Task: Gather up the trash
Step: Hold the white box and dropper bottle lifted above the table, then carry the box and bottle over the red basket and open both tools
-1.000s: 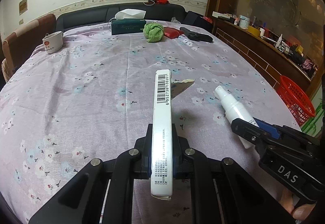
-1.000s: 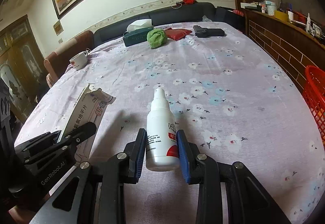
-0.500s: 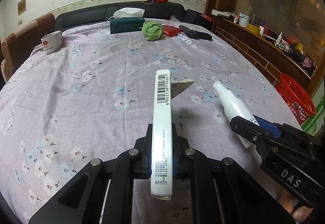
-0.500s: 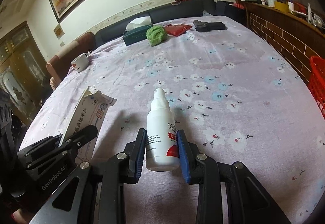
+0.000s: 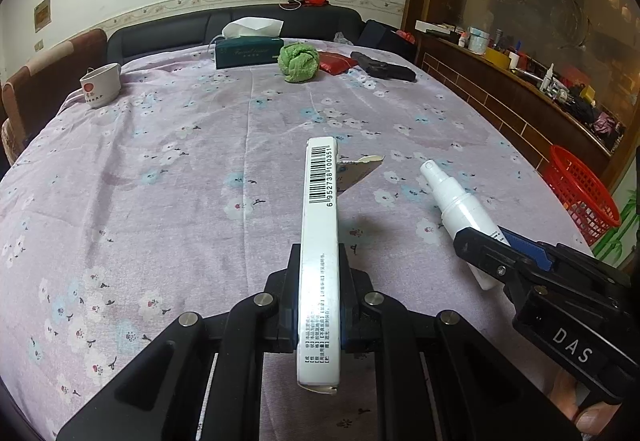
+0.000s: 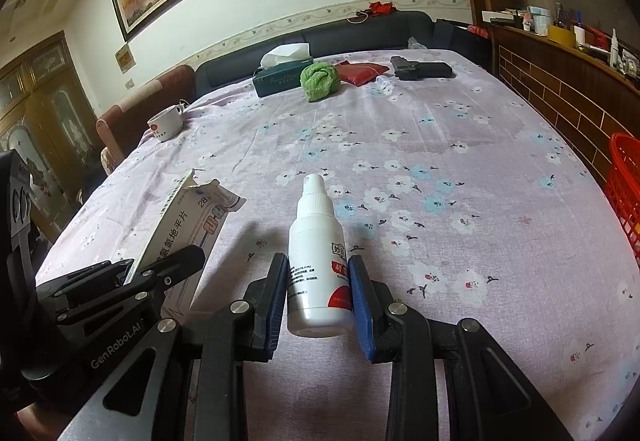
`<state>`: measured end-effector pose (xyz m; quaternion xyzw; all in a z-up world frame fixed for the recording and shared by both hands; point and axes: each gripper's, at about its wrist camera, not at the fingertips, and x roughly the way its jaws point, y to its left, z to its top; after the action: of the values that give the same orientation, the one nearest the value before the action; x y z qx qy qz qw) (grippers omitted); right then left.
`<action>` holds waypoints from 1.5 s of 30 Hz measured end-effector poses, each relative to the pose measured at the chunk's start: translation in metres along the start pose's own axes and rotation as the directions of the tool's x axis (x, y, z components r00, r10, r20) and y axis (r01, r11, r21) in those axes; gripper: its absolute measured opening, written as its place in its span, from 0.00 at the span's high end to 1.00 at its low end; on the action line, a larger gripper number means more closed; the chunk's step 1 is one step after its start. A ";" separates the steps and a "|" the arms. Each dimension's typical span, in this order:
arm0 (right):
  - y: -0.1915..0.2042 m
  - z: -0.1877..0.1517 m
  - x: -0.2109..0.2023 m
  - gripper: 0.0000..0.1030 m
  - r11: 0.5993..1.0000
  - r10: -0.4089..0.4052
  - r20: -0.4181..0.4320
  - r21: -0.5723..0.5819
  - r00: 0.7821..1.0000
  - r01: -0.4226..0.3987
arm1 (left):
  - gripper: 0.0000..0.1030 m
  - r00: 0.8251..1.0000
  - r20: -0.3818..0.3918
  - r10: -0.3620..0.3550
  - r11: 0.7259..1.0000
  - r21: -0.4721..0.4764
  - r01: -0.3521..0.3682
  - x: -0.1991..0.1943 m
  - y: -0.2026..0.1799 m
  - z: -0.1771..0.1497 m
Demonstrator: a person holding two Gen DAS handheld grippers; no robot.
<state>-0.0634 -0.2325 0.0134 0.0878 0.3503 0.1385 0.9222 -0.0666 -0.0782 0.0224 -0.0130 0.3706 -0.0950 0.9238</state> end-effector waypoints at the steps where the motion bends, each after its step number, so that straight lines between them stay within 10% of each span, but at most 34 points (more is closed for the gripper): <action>1: 0.000 0.000 0.000 0.68 1.000 -0.001 0.000 0.003 1.000 0.001 | 0.88 1.000 -0.010 -0.009 1.000 -0.006 0.009 0.001 0.000 0.001; 14: -0.056 0.009 -0.053 0.68 0.991 -0.026 0.071 0.131 0.997 0.016 | 0.88 0.977 -0.033 -0.211 0.970 0.118 0.214 -0.012 -0.101 0.048; 22: -0.163 0.012 -0.152 0.68 0.939 -0.204 0.223 0.321 0.953 0.126 | 0.88 0.885 -0.122 -0.449 0.862 0.203 0.465 -0.009 -0.226 0.090; 31: -0.263 0.022 -0.217 0.68 0.867 -0.304 0.259 0.473 0.917 0.154 | 0.88 0.830 -0.200 -0.520 0.801 0.222 0.555 0.034 -0.337 0.104; 40: -0.321 0.027 -0.208 0.68 0.828 -0.325 0.213 0.535 0.921 0.168 | 0.86 0.837 -0.250 -0.486 0.826 0.183 0.534 0.086 -0.367 0.105; 42: -0.331 0.032 -0.198 0.68 0.825 -0.328 0.200 0.536 0.923 0.177 | 0.55 0.836 -0.257 -0.485 0.831 0.163 0.532 0.091 -0.365 0.105; 45: -0.340 0.035 -0.187 0.66 0.818 -0.335 0.175 0.541 0.926 0.194 | 0.47 0.848 -0.224 -0.481 0.837 0.169 0.520 0.086 -0.359 0.106</action>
<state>-0.1077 -0.6155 0.0674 0.2985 0.2582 -0.1034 0.9130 0.0079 -0.4517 0.0742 0.0026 0.4196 -0.3755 0.8264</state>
